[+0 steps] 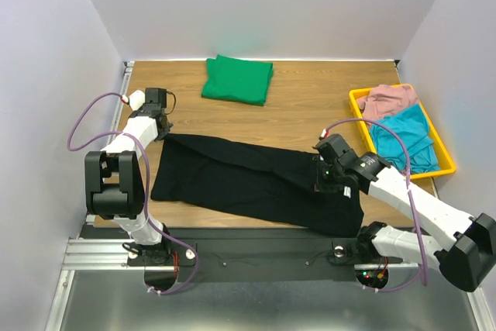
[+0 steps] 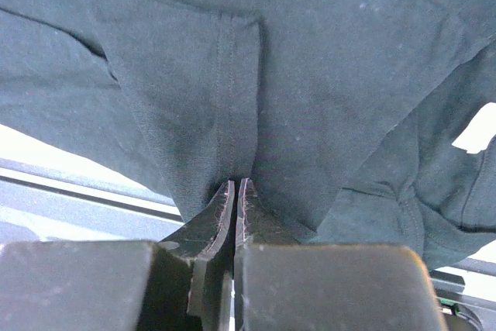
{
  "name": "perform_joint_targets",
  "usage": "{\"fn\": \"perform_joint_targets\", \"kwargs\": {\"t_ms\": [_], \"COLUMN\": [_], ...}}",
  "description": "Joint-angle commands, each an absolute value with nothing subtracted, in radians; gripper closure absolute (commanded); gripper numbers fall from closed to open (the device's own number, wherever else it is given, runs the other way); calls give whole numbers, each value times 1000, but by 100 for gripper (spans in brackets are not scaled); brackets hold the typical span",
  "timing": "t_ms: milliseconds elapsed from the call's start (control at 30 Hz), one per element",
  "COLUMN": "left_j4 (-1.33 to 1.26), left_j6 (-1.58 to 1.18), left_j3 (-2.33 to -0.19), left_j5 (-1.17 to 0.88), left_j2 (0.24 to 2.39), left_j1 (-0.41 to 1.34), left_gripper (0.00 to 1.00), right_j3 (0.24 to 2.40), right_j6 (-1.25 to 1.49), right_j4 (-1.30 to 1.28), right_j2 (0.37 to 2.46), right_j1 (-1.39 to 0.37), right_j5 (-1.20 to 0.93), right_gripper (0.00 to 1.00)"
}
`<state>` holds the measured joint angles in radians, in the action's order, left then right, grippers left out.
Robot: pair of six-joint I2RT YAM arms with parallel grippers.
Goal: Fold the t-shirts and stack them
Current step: Fold the tshirt
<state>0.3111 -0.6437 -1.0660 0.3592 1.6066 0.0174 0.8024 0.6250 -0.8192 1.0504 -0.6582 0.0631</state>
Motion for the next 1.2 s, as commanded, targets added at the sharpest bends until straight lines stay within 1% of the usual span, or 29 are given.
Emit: {"fn": "perform_joint_targets", "kwargs": {"t_ms": [0, 167, 233, 333, 400, 433, 467, 500, 533, 567, 600, 633, 667, 767, 900, 1000, 1067, 1167], "left_j4": [313, 318, 322, 333, 351, 356, 376, 388, 399, 420, 434, 446, 455, 494, 496, 445, 414, 367], "left_j6": [-653, -657, -660, -670, -678, -687, -693, -702, -719, -727, -735, -742, -756, -781, -776, -761, -742, -713], "left_j3": [-1051, -1051, -1048, -1043, -1043, -1045, -1046, -1048, -1051, -1057, -1061, -1068, -1074, -1100, -1126, -1115, -1106, -1101], "left_j5": [390, 387, 385, 391, 397, 406, 413, 422, 432, 440, 445, 448, 457, 463, 433, 362, 312, 275], "left_j2": [1601, 1627, 1632, 1635, 1635, 1628, 1623, 1617, 1611, 1594, 1585, 1577, 1565, 1525, 1473, 1460, 1466, 1491], "left_j1": [11, 9, 9, 9, -15, -15, -20, -21, -25, -31, -32, -46, -51, -66, -64, -52, -31, 46], "left_gripper": [100, 100, 100, 99, 80, 57, 52, 46, 30, 22, 10, 2, 2, 2, 2, 2, 2, 2], "right_j3": [816, 770, 758, 730, 713, 709, 700, 695, 693, 693, 696, 704, 709, 741, 782, 804, 813, 816], "right_j6": [663, 666, 666, 663, 663, 660, 647, 641, 634, 620, 611, 601, 597, 584, 592, 623, 629, 634], "right_j4": [-830, -789, -766, -741, -732, -724, -718, -712, -703, -701, -703, -704, -704, -706, -704, -698, -674, -617], "right_j2": [1060, 1065, 1077, 1095, 1101, 1101, 1097, 1089, 1072, 1065, 1057, 1046, 1028, 1006, 1003, 1043, 1107, 1199], "right_j1": [-689, -693, -693, -693, -696, -695, -696, -695, -695, -695, -696, -695, -696, -695, -695, -695, -695, -695], "right_j5": [49, 26, 14, -17, -37, -61, -77, -96, -133, -150, -166, -185, -190, -181, -104, -43, -6, 15], "right_gripper": [100, 99, 98, 92, 83, 80, 68, 61, 56, 43, 35, 12, 0, 0, 0, 0, 0, 0]}}
